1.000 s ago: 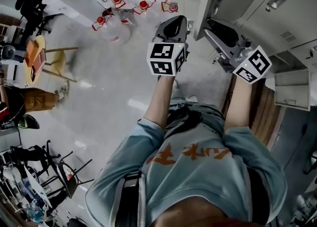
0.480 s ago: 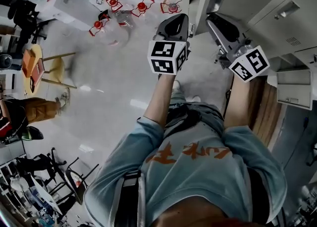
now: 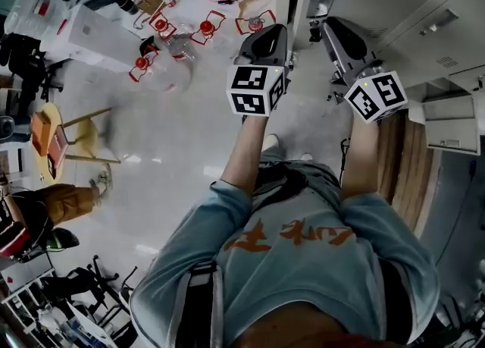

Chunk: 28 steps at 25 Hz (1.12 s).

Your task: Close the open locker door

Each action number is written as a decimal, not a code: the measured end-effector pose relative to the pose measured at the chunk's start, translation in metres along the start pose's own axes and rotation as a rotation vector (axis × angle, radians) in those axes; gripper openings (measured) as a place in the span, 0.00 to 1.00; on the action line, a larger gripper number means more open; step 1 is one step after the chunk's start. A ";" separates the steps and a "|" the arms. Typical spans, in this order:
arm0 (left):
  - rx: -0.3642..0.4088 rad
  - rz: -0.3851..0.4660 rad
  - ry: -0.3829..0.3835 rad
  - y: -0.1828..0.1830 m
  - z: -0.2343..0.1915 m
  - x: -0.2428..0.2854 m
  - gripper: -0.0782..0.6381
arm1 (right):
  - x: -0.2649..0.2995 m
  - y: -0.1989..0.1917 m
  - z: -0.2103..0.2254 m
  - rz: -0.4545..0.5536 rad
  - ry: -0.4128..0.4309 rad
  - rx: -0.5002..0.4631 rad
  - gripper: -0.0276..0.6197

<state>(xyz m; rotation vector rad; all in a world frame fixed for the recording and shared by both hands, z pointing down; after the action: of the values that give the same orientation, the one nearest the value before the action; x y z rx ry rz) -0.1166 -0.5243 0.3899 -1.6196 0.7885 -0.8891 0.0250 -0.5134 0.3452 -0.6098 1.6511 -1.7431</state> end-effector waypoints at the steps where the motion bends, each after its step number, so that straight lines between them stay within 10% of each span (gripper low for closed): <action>1: -0.001 0.001 -0.010 0.000 -0.003 0.004 0.14 | 0.002 -0.001 0.004 -0.002 -0.032 0.004 0.15; 12: 0.009 0.039 -0.125 0.010 -0.014 0.035 0.14 | 0.018 -0.007 0.042 -0.045 -0.355 0.011 0.13; 28: 0.028 0.067 -0.198 0.015 -0.008 0.046 0.14 | 0.028 -0.007 0.053 -0.078 -0.505 -0.039 0.09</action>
<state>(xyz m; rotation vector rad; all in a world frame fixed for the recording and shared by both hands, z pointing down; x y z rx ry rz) -0.1017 -0.5703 0.3836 -1.6188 0.6850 -0.6778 0.0431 -0.5696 0.3550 -1.0464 1.3199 -1.4527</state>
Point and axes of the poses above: the fingertips, and each gripper's own axes: x forward along the fingers, z to its right, y out of its top, the point moved 5 cm from there along -x, backward along the fingers, and after that the axes turned 2 degrees about -z, right-handed, at the moved point
